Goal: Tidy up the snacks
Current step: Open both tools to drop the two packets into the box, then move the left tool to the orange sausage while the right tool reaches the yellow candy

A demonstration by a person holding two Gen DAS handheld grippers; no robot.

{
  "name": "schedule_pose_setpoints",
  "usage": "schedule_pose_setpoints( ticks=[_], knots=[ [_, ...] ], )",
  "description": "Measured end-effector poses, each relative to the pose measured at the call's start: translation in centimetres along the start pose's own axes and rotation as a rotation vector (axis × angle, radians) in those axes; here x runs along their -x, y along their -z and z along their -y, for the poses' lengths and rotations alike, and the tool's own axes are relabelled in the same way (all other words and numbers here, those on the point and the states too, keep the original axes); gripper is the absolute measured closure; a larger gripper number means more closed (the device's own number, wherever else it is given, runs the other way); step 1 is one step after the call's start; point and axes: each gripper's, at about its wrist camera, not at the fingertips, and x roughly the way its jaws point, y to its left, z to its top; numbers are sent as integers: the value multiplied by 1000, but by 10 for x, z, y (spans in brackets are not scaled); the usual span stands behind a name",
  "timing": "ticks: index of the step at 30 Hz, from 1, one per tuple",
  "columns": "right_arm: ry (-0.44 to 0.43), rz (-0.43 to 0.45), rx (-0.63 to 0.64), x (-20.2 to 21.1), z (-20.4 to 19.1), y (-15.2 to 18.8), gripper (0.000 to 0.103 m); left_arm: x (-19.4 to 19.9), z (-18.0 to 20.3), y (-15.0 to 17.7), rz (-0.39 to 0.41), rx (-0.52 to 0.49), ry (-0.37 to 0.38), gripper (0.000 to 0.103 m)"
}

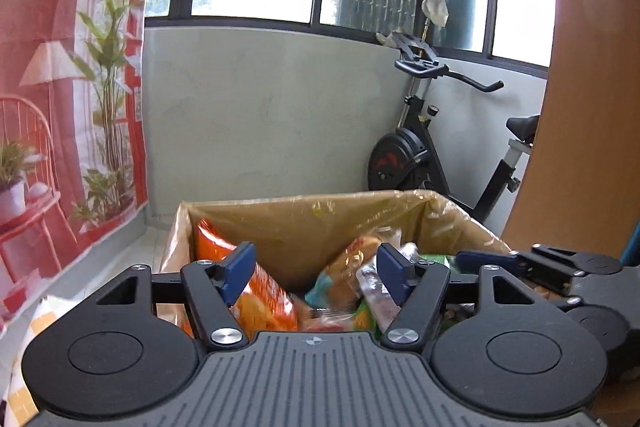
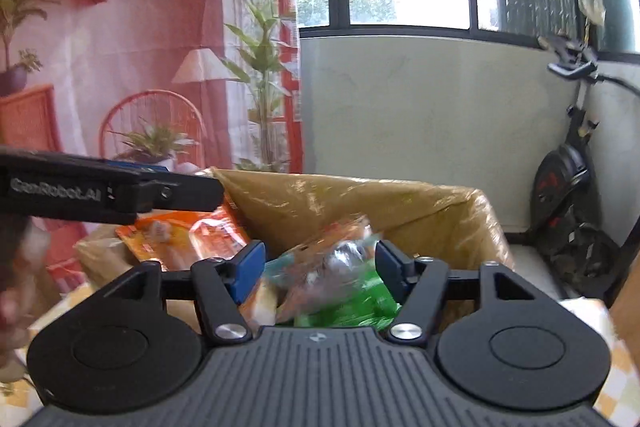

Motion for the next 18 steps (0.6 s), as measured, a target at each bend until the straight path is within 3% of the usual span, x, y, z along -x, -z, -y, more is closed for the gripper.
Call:
schedule_pose_setpoints(
  ticks=[5, 10, 18],
  knots=[
    [14, 18, -29, 29, 5, 5, 39, 21, -2, 11, 2, 34, 12, 34],
    [30, 56, -86, 65, 12, 10, 39, 43, 12, 12, 12, -37, 14, 34],
    [61, 92, -107, 120, 17, 35, 39, 75, 40, 38, 53, -40, 66, 34]
  ],
)
